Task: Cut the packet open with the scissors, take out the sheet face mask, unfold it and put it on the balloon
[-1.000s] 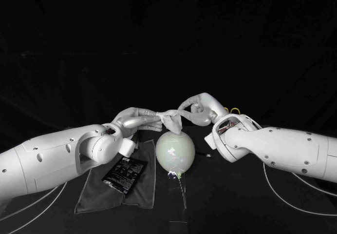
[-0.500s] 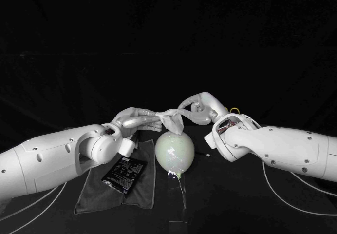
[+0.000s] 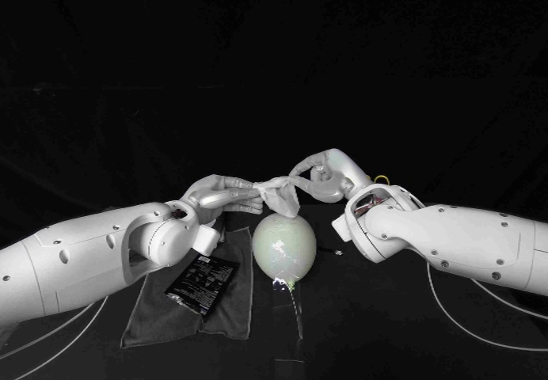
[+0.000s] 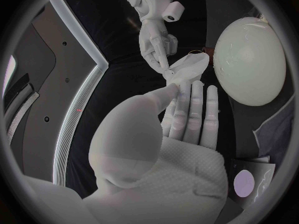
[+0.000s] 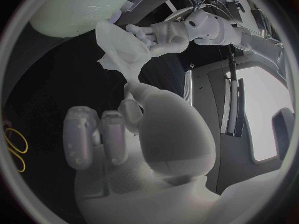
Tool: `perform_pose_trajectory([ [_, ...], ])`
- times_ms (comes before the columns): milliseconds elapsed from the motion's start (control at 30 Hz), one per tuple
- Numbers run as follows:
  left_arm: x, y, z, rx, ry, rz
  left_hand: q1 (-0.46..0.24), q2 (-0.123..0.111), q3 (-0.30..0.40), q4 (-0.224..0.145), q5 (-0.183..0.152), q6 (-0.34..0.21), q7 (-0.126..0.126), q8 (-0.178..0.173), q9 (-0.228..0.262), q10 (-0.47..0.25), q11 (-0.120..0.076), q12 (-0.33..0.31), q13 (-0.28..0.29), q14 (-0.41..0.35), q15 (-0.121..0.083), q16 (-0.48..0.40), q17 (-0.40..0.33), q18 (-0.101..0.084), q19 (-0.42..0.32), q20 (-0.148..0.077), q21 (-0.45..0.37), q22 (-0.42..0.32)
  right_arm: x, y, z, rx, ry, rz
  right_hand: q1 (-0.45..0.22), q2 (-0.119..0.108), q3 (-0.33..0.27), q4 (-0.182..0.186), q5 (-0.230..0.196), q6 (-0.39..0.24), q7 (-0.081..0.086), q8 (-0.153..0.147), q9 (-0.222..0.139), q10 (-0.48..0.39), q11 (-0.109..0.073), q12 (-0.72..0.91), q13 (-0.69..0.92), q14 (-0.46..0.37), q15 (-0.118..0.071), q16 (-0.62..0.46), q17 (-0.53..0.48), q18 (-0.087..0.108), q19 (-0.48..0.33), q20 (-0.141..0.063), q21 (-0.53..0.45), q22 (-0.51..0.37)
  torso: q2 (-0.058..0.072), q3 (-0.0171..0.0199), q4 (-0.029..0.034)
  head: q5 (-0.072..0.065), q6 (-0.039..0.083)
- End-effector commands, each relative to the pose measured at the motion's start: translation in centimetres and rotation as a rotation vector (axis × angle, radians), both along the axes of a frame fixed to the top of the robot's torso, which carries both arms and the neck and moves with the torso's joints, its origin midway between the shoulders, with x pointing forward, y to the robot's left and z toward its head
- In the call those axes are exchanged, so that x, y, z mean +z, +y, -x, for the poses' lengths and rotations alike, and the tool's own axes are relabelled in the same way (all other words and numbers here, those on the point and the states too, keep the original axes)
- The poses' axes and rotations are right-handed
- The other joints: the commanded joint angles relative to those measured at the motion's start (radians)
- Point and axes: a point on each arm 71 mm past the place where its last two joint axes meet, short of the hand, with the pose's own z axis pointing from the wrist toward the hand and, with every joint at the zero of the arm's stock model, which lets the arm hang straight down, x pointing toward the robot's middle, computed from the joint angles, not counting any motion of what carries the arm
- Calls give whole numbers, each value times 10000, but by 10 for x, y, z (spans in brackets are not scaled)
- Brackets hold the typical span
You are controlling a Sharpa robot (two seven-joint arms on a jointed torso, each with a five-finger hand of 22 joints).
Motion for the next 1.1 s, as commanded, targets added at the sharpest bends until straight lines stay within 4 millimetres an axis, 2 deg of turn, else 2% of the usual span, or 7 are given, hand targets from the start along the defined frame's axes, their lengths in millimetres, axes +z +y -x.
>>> perform_pose_trajectory([
  [33, 1, -1, -1, -19, -73, -56, 13, 12, 38, -48, 47, 45, 26, 27, 1087, 64, 6, 31, 0, 33, 6, -9, -15, 103, -74, -19, 60, 13, 4, 0, 1, 1, -269, -75, -29, 89, 80, -37, 23, 79, -62, 253, 363, 614, -424, 41, 115, 1006, -71, 47, 2424, -184, 560, -34, 54, 2302, -2, 1, -8, -5, 2],
  [200, 1, -1, -1, -50, -61, -64, -8, -3, 47, -52, 46, 8, 70, 0, 1079, 14, 42, 4, -10, 1, 31, -32, -29, 102, -83, -19, 75, 22, 6, 1, 2, 17, -330, -129, -29, 89, 80, -37, 23, 79, -62, 253, 363, 614, -424, 41, 115, 1006, -71, 47, 2424, -184, 560, -34, 54, 2302, 3, 2, -7, -16, 25],
  [400, 1, -5, 1, -336, -75, -46, -218, -163, 34, 12, 51, -569, 298, -365, 930, -664, 281, -123, -83, -205, 202, -112, -72, 64, -226, 52, -4, -22, 7, 4, 0, 60, -313, -153, -29, 89, 80, -37, 23, 79, -62, 253, 363, 614, -424, 41, 115, 1006, -71, 47, 2424, -184, 560, -34, 54, 2302, -3, -4, -7, -28, 41],
  [500, 2, -8, 2, -515, -171, -100, -536, -594, -59, 86, 58, -953, 345, -663, 759, -1282, 420, -109, -82, -475, 335, -125, -71, 56, -344, 152, -183, -131, 6, 7, 0, 112, -282, -169, -29, 89, 80, -37, 23, 79, -62, 253, 363, 614, -424, 41, 115, 1006, -71, 47, 2424, -184, 560, -34, 54, 2302, 0, -2, 1, -23, 47],
  [533, 2, -9, 3, -558, -191, -108, -536, -594, -59, 86, 58, -953, 345, -663, 759, -1282, 420, -109, -82, -475, 335, -125, -71, 56, -344, 152, -183, -131, 6, 8, 0, 131, -273, -173, -29, 89, 80, -37, 23, 79, -62, 253, 363, 614, -424, 41, 115, 1006, -71, 47, 2424, -184, 560, -34, 54, 2302, 0, -1, 1, -23, 47],
  [733, 2, -12, 4, -736, -303, -197, -1021, -1322, -383, 306, 47, -1186, 392, -907, 568, -1960, 564, -64, -58, -1049, 489, -67, -35, 2, -521, 250, -595, -386, 7, 14, 1, 256, -247, -213, -29, 89, 80, -37, 23, 79, -62, 253, 363, 614, -424, 41, 115, 1006, -71, 47, 2424, -184, 560, -34, 54, 2302, 5, -4, 4, -34, 52],
  [1100, 0, -12, 3, -662, -264, -855, -1181, -1682, -689, 456, 44, -1090, 492, -933, 481, -2096, 628, 80, -10, -1377, 558, 183, 63, -31, -464, 253, -839, -556, 8, 19, 3, 356, -298, -287, -29, 89, 80, -37, 23, 79, -62, 253, 363, 614, -424, 41, 115, 1006, -71, 47, 2424, -184, 560, -34, 54, 2302, 0, 2, -4, -18, 64],
])
